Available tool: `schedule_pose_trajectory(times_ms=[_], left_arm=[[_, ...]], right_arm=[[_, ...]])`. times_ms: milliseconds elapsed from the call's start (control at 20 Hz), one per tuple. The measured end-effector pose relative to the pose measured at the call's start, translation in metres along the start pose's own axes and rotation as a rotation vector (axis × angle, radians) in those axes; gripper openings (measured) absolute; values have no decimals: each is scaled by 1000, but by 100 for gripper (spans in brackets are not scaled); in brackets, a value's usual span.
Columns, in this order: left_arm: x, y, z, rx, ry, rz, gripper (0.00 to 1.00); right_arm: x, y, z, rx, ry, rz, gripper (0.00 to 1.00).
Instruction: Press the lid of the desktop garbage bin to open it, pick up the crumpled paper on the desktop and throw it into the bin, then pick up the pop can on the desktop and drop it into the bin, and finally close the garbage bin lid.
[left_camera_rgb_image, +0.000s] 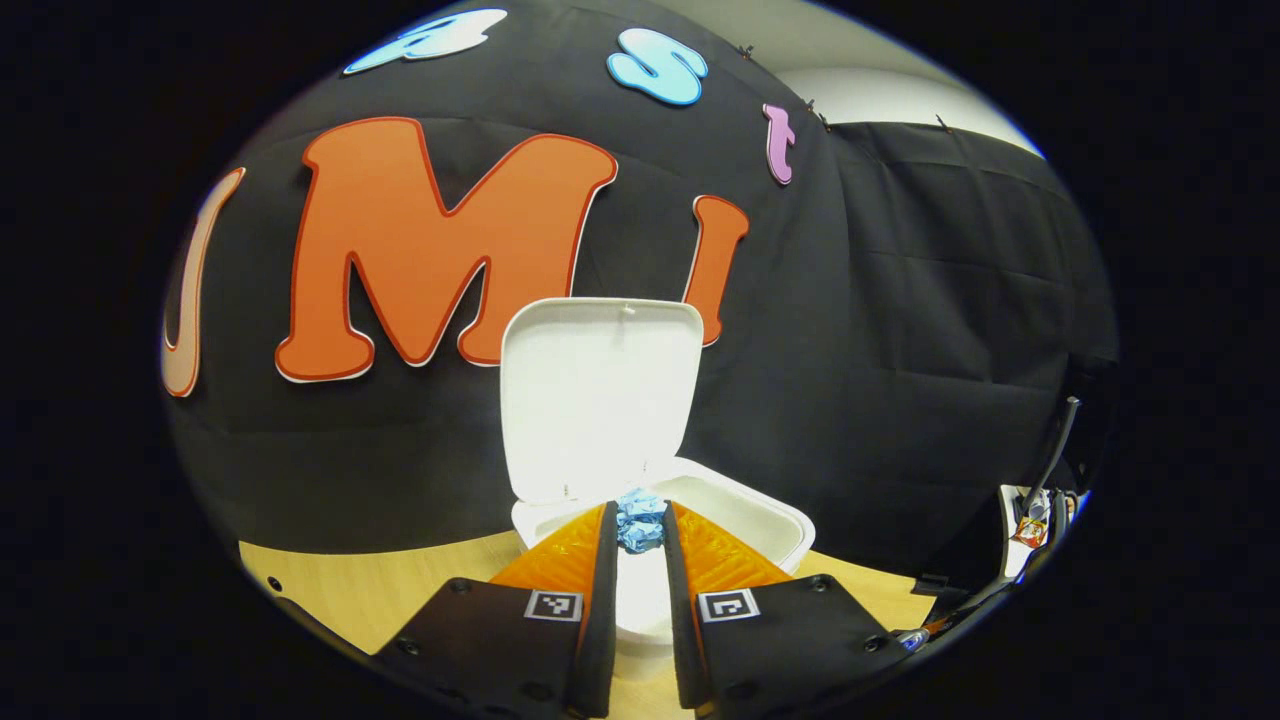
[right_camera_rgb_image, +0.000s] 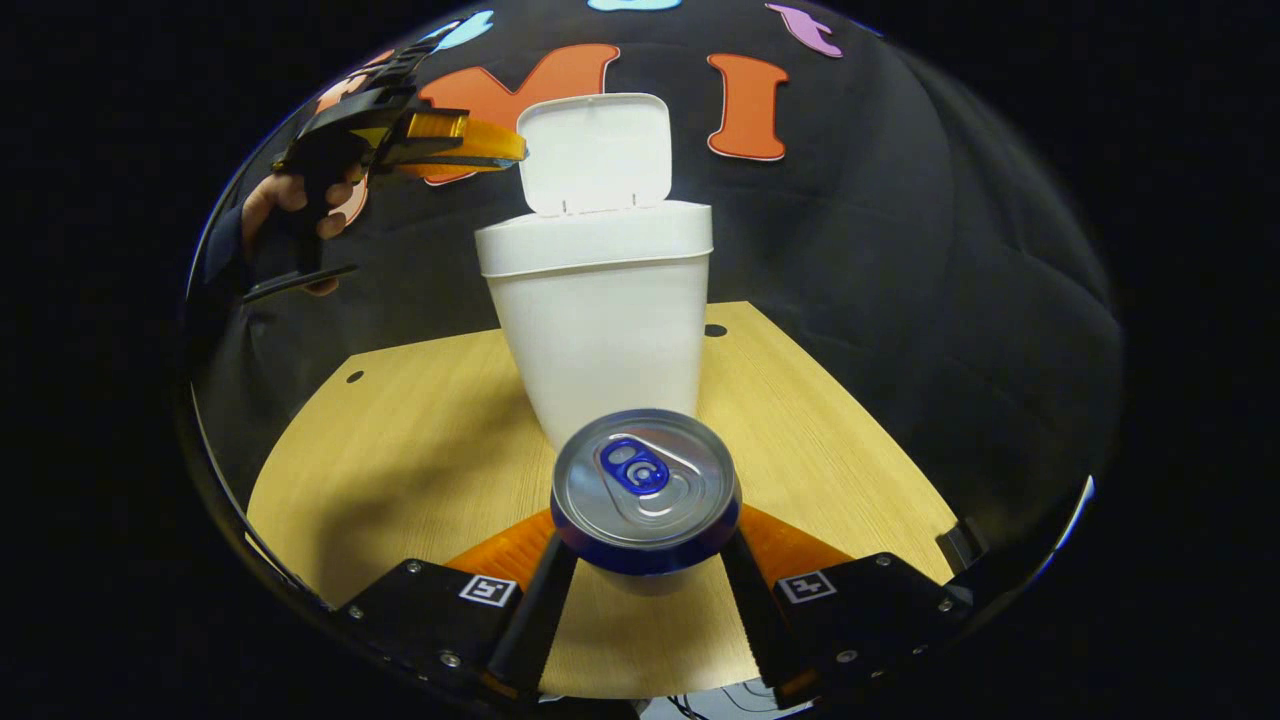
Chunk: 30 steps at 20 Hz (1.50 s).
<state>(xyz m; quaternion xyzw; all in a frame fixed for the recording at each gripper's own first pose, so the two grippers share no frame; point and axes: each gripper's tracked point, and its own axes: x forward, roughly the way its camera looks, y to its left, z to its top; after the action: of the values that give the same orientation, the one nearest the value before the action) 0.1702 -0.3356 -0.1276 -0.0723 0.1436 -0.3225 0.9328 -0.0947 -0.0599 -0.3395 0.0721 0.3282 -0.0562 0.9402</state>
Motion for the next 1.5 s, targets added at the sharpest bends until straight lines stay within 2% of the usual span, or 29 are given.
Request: schedule_pose_trajectory(times_ms=[500, 600, 700, 800, 950, 1000, 1100, 1500], left_arm=[[27, -10, -22, 24, 56, 20, 30], [30, -13, -30, 27, 70, 14, 47], [30, -10, -33, 37, 80, 23, 51], [28, -8, -36, 43, 88, 35, 78], [21, -6, -35, 46, 84, 39, 87], [17, -4, -35, 49, 82, 41, 94], [8, 0, -33, 56, 74, 47, 98], [-31, 31, -43, 74, 65, 118, 98]], right_arm=[[0, -3, 6, 52, 9, -48, 80], [-1, -3, 9, 61, 9, -52, 80], [-3, -4, 17, 64, -6, -53, 80], [-6, -5, 28, 65, -20, -56, 80], [-2, -7, 43, 55, -40, -57, 80], [-2, -6, 46, 49, -43, -53, 80], [-2, -5, 53, 34, -49, -50, 80], [2, 6, 99, -32, -74, -30, 80]])
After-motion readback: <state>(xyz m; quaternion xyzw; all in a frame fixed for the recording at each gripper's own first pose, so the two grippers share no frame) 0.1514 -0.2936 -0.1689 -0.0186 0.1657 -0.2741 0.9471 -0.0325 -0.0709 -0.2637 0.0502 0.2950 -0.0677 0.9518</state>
